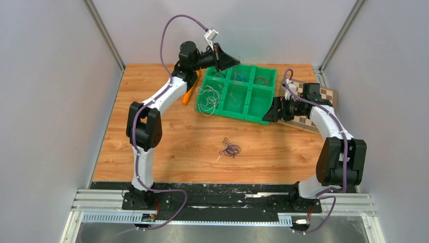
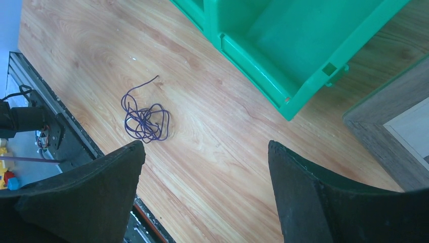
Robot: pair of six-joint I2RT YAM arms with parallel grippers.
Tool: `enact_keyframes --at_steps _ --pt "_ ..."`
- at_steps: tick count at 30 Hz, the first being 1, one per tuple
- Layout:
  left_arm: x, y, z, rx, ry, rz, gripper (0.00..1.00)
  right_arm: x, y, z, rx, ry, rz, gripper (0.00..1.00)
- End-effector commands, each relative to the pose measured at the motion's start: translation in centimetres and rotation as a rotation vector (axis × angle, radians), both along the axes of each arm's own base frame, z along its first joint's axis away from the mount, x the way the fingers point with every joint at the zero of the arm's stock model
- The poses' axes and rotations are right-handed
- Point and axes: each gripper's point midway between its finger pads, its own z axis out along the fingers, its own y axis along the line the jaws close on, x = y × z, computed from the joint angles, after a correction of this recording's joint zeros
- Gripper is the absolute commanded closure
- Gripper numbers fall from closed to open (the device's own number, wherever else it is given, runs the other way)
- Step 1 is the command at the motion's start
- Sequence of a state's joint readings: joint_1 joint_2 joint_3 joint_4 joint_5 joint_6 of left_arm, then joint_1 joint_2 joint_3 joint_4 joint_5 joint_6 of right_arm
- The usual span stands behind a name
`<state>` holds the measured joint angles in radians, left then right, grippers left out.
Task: Untangle the cables
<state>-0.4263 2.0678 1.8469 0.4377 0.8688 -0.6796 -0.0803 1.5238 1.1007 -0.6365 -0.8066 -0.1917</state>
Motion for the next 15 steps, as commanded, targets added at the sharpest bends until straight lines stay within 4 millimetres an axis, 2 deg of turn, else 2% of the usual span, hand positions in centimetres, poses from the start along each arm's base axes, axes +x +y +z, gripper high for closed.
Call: enact_keyframes --at_steps 1,4,7,8,9,10,11,12,13,14,15 --pt "0.7 -0.7 -0.2 0.024 -0.116 0.009 1.0 1.3 -0.1 1.7 0.024 -0.045 0.0 0.11" --pt "1.3 -1.1 -3.3 0.084 -0.116 0.007 1.0 1.3 -0.1 1.6 0.032 -0.045 0.006 0.11" --pt "0.2 -1.3 -6.0 0.154 -0.085 -0.053 0.99 1.0 0.3 1.6 0.063 -0.035 0.029 0.12" --pt "-0.7 -1.2 -5.9 0.167 -0.119 -0.09 0.9 0.8 0.6 1.6 0.076 -0.031 0.041 0.13" --pt "-1.5 -1.0 -7.0 0.189 -0.1 -0.114 0.83 0.6 0.8 1.4 0.086 -0.025 0.055 0.14" --pt "-2.7 -0.5 -5.9 0.196 -0.17 -0.134 0.67 0.4 0.9 1.2 0.085 -0.019 0.062 0.15" --pt "-3.6 -0.1 -7.6 0.227 -0.14 -0.144 0.59 0.3 1.1 0.8 0.076 -0.009 0.067 0.16" --pt "-4.7 0.7 -6.5 0.246 -0.196 -0.143 0.47 0.0 1.4 0.4 0.064 -0.003 0.08 0.17" --pt "-5.9 1.4 -6.3 0.263 -0.209 -0.143 0.4 -0.3 1.8 -0.2 0.049 0.0 0.101 0.17" --pt "-6.5 2.1 -7.1 0.302 -0.213 -0.144 0.36 -0.8 2.2 -0.9 0.031 0.013 0.118 0.17" --pt "-7.6 2.9 -6.7 0.317 -0.216 -0.142 0.3 -1.2 2.6 -1.4 0.011 0.023 0.136 0.18"
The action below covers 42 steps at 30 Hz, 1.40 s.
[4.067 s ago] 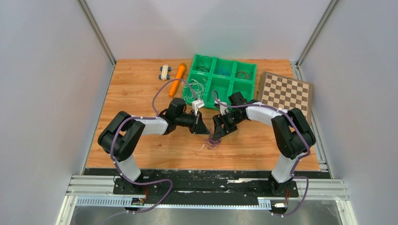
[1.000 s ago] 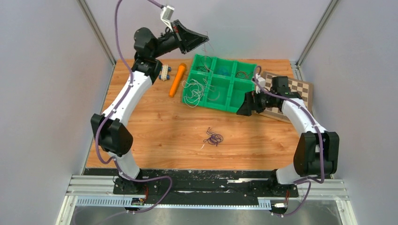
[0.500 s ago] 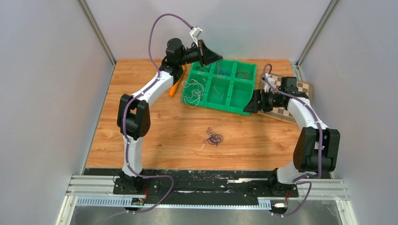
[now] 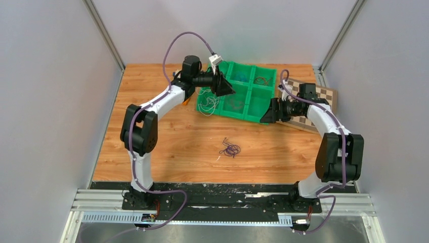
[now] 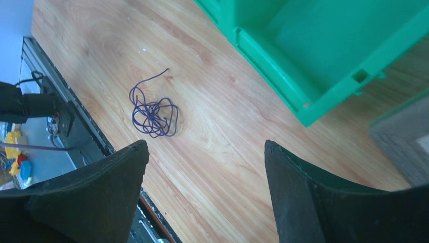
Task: Untangle the cables
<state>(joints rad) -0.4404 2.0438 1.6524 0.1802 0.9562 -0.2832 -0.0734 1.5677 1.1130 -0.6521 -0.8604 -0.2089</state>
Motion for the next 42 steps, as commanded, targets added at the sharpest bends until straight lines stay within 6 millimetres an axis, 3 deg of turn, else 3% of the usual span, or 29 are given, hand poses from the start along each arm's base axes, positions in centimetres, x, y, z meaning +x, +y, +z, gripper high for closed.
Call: enact_keyframes --at_steps 1,4,6,7,8,9,10,11,12,13,14,15,17,19,21,23,27,31,39,42 --pt "-5.3 3.1 4.5 0.07 -0.183 -0.062 0.27 -1.6 3.0 -1.4 -0.044 -0.004 0.136 0.18" --pt "-7.3 5.7 5.2 0.088 -0.149 -0.023 0.17 -3.2 5.6 -2.3 -0.075 0.002 0.233 0.19" --pt "-8.1 7.9 5.6 0.082 -0.114 0.02 0.14 -4.4 7.6 -2.8 -0.1 -0.009 0.315 0.2" --pt "-8.3 9.3 4.6 0.089 -0.076 0.042 0.14 -5.0 8.5 -3.1 -0.115 -0.016 0.356 0.21" --pt "-9.0 10.3 5.5 0.085 -0.103 0.057 0.13 -5.6 9.6 -3.5 -0.129 -0.022 0.401 0.21" --pt "-9.3 11.5 3.9 0.106 -0.062 0.079 0.13 -6.1 10.6 -3.8 -0.14 -0.025 0.44 0.22" --pt "-10.1 12.4 4.5 0.108 -0.094 0.088 0.13 -6.7 11.6 -4.2 -0.151 -0.029 0.481 0.23" --pt "-10.8 13.4 3.0 0.131 -0.055 0.102 0.14 -7.2 12.6 -4.7 -0.16 -0.027 0.514 0.23" --pt "-11.6 14.0 3.4 0.136 -0.087 0.106 0.14 -7.6 13.4 -5.1 -0.168 -0.024 0.543 0.24" --pt "-12.3 14.8 2.0 0.155 -0.044 0.118 0.14 -8.1 14.2 -5.7 -0.178 -0.018 0.572 0.25" --pt "-13.1 15.2 2.4 0.155 -0.062 0.124 0.15 -8.3 14.7 -6.5 -0.2 -0.012 0.59 0.27" --pt "-13.6 15.7 1.3 0.168 -0.032 0.137 0.15 -8.5 15.1 -7.4 -0.224 -0.008 0.607 0.29" --pt "-14.5 16.3 0.9 0.177 -0.023 0.159 0.15 -8.7 15.4 -9.4 -0.27 0.015 0.624 0.39" --pt "-15.3 16.8 0.5 0.185 -0.008 0.176 0.17 -8.5 15.7 -10.1 -0.272 0.044 0.618 0.65" --pt "-16.4 17.1 0.4 0.187 -0.004 0.174 0.19 -8.4 16.4 -8.8 -0.232 0.024 0.63 0.89" --pt "-17.5 17.4 0.0 0.202 -0.008 0.157 0.2 -8.5 17.1 -6.1 -0.165 -0.051 0.661 1.0" --pt "-19.5 17.6 -0.7 0.213 -0.079 0.092 0.21 -9.2 18.6 1.3 0.023 -0.24 0.734 1.0" --pt "-20.8 16.8 -1.0 0.206 -0.161 0.01 0.21 -10.0 19.4 6.1 0.126 -0.341 0.777 1.0" --pt "-23.6 12.6 -0.6 0.183 -0.31 -0.155 0.18 -11.4 20.4 10.2 0.268 -0.309 0.809 1.0" --pt "-23.0 11.4 0.1 0.136 -0.355 -0.131 0.19 -11.7 20.7 11.1 0.298 -0.306 0.823 1.0"
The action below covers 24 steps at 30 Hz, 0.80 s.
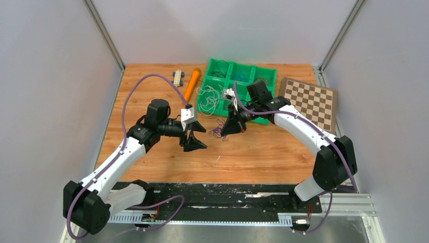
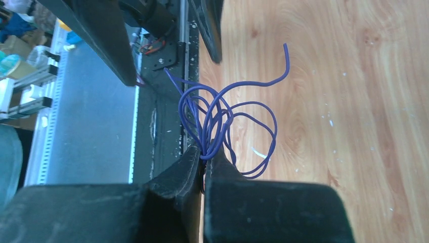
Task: Untangle the cables
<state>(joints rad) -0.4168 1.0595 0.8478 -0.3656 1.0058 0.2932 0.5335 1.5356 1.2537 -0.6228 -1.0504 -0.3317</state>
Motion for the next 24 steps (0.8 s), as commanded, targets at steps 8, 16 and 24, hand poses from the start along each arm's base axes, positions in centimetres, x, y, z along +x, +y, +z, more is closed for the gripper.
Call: enact_keyframes --at_steps 8,16,24 --pt "2.0 -3.3 1.9 -0.138 -0.077 0.011 0.39 -1.2 1.2 4.6 0.146 0.04 0.103 1.0" --pt "1.2 -4.4 2.7 -0.239 0.095 0.027 0.59 -0.7 1.4 5.3 0.151 0.046 0.085 1.0" --pt "0.4 -3.7 2.1 -0.23 0.136 0.066 1.0 1.0 0.1 5.1 0.135 0.086 0.003 0.89"
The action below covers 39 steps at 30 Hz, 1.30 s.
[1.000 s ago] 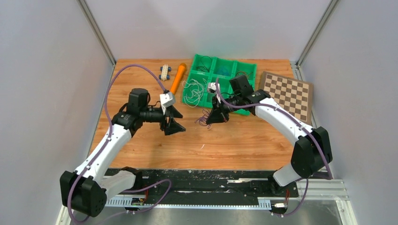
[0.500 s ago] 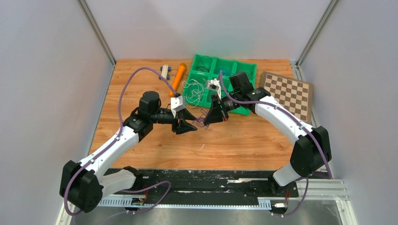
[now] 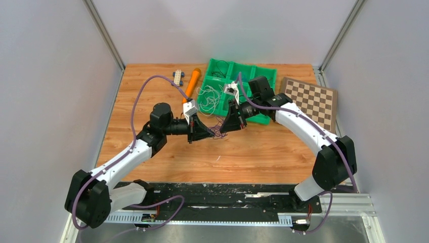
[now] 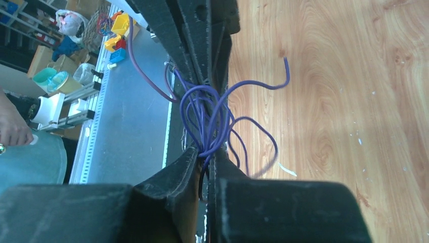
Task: Untangle the cables
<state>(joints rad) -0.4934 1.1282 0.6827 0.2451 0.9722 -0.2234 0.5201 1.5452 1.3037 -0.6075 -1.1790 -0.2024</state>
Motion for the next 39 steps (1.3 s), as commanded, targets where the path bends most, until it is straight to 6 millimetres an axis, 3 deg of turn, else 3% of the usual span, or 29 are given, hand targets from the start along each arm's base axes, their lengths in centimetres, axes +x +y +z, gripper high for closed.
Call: enact_keyframes --at_steps 1,5,9,12,14,15,17,20,27,33,39 --pt "-0.8 0.5 1.3 -0.023 -0.03 0.02 1.0 2.6 -1.0 2.2 0.051 -0.032 -0.061 0.88" --pt "-1.3 2.3 -0.9 0.048 -0.009 0.05 1.0 4.9 -3.0 3.4 0.062 -0.046 -0.146 0.87" --pt "-1.0 4.7 -3.8 0.16 -0.01 0.094 1.0 6.8 -5.1 4.1 0.06 -0.056 -0.235 0.99" --pt "-0.9 6.2 -4.7 0.207 0.022 0.116 1.0 7.6 -6.3 3.7 0.037 -0.069 -0.299 1.0" --pt "-1.0 6.3 -4.4 0.201 -0.003 0.103 1.0 6.9 -6.3 3.1 0.032 -0.031 -0.293 0.78" --pt "-1.1 6.3 -4.2 0.193 -0.014 0.096 1.0 6.5 -6.0 2.7 0.034 0.005 -0.283 0.62" --pt "-0.9 5.9 -3.5 0.167 -0.045 0.085 1.0 5.2 -4.9 2.0 0.03 0.041 -0.247 0.45" --pt "-0.9 5.3 -3.0 0.165 -0.058 0.049 1.0 3.6 -2.6 1.3 0.013 0.03 -0.194 0.36" --pt "-2.1 3.0 -2.7 0.188 -0.115 -0.053 1.0 4.3 2.4 0.5 -0.021 0.027 -0.179 0.34" --pt "-1.8 2.0 -2.3 0.188 -0.117 -0.07 1.0 3.9 3.4 -2.1 -0.077 0.0 -0.161 0.46" --pt "-1.7 1.7 -2.7 0.199 -0.109 -0.076 1.0 3.5 3.9 -2.8 -0.096 -0.058 -0.14 0.52"
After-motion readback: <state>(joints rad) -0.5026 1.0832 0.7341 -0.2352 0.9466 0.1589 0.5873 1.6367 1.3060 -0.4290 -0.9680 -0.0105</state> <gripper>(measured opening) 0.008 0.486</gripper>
